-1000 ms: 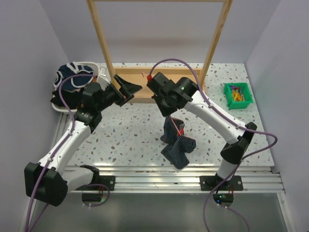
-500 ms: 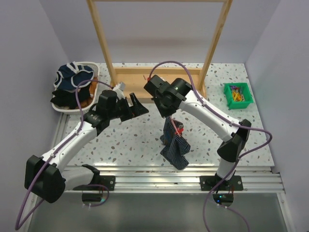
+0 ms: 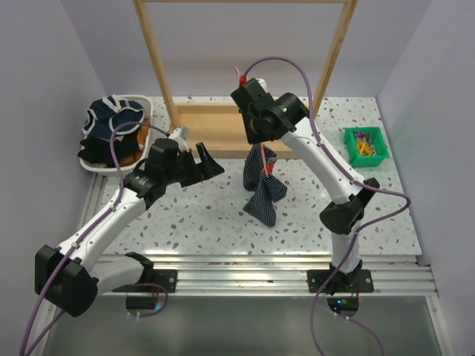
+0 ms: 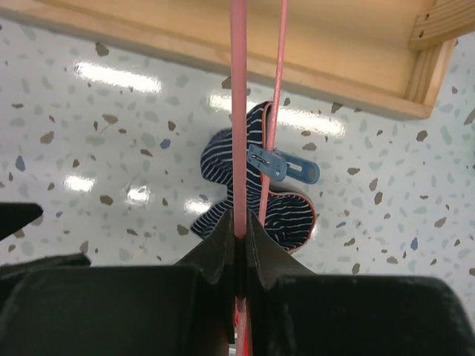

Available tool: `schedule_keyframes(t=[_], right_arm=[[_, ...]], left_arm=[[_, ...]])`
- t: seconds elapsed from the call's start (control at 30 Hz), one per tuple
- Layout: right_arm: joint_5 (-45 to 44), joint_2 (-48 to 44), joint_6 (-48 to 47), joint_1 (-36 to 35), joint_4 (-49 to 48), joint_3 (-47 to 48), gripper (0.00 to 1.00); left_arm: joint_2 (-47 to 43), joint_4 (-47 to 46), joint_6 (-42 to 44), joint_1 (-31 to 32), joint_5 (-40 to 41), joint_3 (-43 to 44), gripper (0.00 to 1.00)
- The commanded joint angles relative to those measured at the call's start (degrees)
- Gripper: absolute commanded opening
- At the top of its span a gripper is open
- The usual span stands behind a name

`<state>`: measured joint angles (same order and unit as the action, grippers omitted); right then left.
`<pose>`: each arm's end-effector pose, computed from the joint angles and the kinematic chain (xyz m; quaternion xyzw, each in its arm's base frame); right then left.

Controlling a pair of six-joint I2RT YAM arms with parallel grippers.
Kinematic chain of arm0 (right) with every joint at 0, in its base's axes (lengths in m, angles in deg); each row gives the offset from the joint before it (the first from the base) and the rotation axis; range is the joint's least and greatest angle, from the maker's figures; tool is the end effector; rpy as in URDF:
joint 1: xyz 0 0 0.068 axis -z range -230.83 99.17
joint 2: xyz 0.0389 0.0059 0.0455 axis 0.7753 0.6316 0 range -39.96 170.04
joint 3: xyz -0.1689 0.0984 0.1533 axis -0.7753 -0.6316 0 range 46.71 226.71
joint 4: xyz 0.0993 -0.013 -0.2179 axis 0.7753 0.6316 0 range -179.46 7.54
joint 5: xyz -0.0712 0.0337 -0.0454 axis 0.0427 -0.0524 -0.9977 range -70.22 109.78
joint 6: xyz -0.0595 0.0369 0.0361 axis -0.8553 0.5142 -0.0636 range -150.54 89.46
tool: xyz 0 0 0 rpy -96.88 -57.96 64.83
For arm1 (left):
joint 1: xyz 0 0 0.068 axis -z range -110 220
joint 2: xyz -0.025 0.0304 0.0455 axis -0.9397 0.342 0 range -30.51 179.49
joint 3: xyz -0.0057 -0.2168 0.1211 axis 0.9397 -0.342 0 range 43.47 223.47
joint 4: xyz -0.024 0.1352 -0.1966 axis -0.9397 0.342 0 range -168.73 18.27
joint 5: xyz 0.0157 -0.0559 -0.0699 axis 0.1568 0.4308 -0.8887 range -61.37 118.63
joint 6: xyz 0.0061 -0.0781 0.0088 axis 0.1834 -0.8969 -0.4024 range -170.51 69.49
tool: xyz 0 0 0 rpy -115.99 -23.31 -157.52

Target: Remove the underwear clipped to the hanger

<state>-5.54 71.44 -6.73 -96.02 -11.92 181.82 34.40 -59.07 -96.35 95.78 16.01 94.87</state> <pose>0.2783 0.2391 0.3708 -0.1052 0.9240 -0.0001 0.3676 0.2326 -0.1288 0.2595 -0.1008 0.8699 -0.3551 0.3270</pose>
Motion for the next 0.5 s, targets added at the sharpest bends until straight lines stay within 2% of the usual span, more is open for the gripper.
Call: schedule_keyframes(t=[0.0, 0.3, 0.47], right_arm=[[-0.2, 0.9, -1.9, 3.3, 13.5, 1.9, 0.00], [-6.8, -9.6, -3.2, 8.7, 12.6, -7.1, 0.00], [-5.1, -7.9, -3.2, 7.1, 10.4, -14.4, 0.00]], left_arm=[[-0.7, 2.3, 1.4, 0.1, 1.3, 4.7, 0.93], [-2.9, 4.2, 1.5, 0.1, 2.2, 7.3, 0.93], [-2.9, 5.7, 2.6, 0.1, 2.5, 6.8, 0.93]])
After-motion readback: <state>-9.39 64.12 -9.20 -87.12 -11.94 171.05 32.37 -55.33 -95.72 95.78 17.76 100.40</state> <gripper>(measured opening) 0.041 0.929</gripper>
